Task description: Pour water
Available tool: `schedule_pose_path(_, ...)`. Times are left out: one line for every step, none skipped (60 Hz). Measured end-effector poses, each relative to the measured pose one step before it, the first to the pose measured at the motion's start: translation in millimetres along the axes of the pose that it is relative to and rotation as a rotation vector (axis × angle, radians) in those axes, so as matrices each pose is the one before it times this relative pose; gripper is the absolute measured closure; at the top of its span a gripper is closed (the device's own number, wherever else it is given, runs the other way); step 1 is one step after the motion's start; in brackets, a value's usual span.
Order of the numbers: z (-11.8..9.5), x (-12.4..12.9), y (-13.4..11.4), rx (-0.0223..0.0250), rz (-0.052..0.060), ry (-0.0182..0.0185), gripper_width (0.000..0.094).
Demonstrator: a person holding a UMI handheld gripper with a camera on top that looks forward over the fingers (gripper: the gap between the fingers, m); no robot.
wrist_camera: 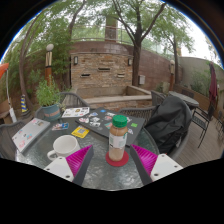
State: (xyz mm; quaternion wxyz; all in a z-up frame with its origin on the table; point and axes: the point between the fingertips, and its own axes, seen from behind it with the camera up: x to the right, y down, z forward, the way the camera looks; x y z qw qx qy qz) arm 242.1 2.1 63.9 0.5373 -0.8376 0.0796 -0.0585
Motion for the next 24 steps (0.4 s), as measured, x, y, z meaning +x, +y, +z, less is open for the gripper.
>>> schedule_pose_path(-12.23,-2.14,-3.18,0.00088,0.0062,0.00860,0.0102)
schedule_pose_path(-7.68,1.17,-3.29,0.00148,0.0061,0.00549,0.0101)
schedule_pose_path(-12.39,-2.43,-3.10,-0.00086,0.0073,0.00663,0.0102)
schedule_pose_path(-12.91,-2.76,-2.75,-0.00180,0.0073,0.00684,0.0104)
schedule_pose_path(-13.18,-2.94,-2.73,-0.00089,0.0070,0.00645,0.0102)
schedule_pose_path(-13.51,-3.20,-2.95,0.00022,0.0067,0.00529,0.0102)
schedule_pose_path(-10.42,-0.33,-2.72,0.00213,0.0061,0.00082,0.0103)
schedule_pose_path(-8.58,-2.70,-0.17,0.00116,0.0042,0.00046,0.0102)
schedule_pose_path(-12.77,-4.25,-1.98,0.00044,0.0044,-0.00187,0.0103)
schedule_pose_path(-12.84,-4.50,-1.76,0.00120,0.0044,-0.00275,0.0105)
schedule_pose_path(-12.41,-4.78,-1.43,0.00142,0.0060,-0.00278,0.0104)
schedule_pose_path(-12.15,-5.32,-1.03,-0.00046,0.0067,-0.00303,0.0103)
schedule_pose_path(-9.02,-3.11,-0.91,-0.00282,0.0069,-0.00535,0.0106)
schedule_pose_path(-9.83,-4.69,1.96,-0.00472,0.0086,-0.00453,0.0107)
schedule_pose_path(-10.67,-4.89,1.29,-0.00652,0.0103,-0.00375,0.0106)
schedule_pose_path(-10.37,-5.41,1.91,-0.00742,0.0101,-0.00508,0.0106)
schedule_pose_path(-10.02,-5.08,2.29,-0.00752,0.0076,-0.00704,0.0105)
schedule_pose_path(-9.39,-5.57,2.32,-0.00722,0.0050,-0.00689,0.0106)
schedule_pose_path(-10.42,-2.41,2.96,-0.00740,0.0043,-0.00665,0.0107)
schedule_pose_path(-7.04,-4.13,2.72,-0.00563,0.0054,-0.00026,0.0110)
schedule_pose_path(-8.34,-2.63,2.51,-0.00582,0.0053,0.00185,0.0111)
schedule_pose_path(-7.78,-2.00,2.62,-0.00558,0.0026,0.00309,0.0110)
schedule_pose_path(-7.46,-1.30,2.54,-0.00539,0.0002,0.00347,0.0109)
schedule_pose_path(-6.88,-1.34,2.86,-0.00507,0.0001,0.00416,0.0108)
